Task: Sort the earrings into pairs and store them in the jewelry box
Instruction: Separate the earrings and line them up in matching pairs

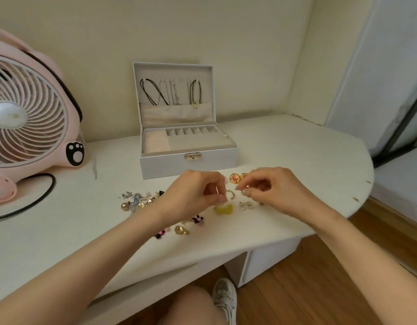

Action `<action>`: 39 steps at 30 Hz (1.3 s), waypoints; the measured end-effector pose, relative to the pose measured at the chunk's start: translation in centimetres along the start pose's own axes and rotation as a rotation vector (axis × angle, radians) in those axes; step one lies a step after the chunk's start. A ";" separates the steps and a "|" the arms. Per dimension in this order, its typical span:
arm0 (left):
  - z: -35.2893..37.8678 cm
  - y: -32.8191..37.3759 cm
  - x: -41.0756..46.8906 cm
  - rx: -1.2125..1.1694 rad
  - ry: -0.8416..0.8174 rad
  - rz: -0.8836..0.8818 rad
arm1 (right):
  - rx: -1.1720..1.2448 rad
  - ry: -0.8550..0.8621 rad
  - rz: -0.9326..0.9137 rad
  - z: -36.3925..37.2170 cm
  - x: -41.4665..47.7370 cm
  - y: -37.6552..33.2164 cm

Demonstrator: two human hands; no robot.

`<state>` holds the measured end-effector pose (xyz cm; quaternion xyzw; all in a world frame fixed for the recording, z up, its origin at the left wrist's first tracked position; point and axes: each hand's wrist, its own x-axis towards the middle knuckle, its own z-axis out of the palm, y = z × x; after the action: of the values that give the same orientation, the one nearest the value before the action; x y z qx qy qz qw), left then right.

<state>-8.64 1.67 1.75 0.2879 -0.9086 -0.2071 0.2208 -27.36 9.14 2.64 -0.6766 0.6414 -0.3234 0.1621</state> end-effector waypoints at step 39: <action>9.1 4.7 10.5 0.221 -0.018 -0.011 | -0.272 0.185 0.396 -3.2 0.4 7.8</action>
<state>-23.14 1.05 -0.35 0.3137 -0.9261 -0.1096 0.1785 -35.36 8.41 0.17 -0.5207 0.8111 -0.2568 0.0705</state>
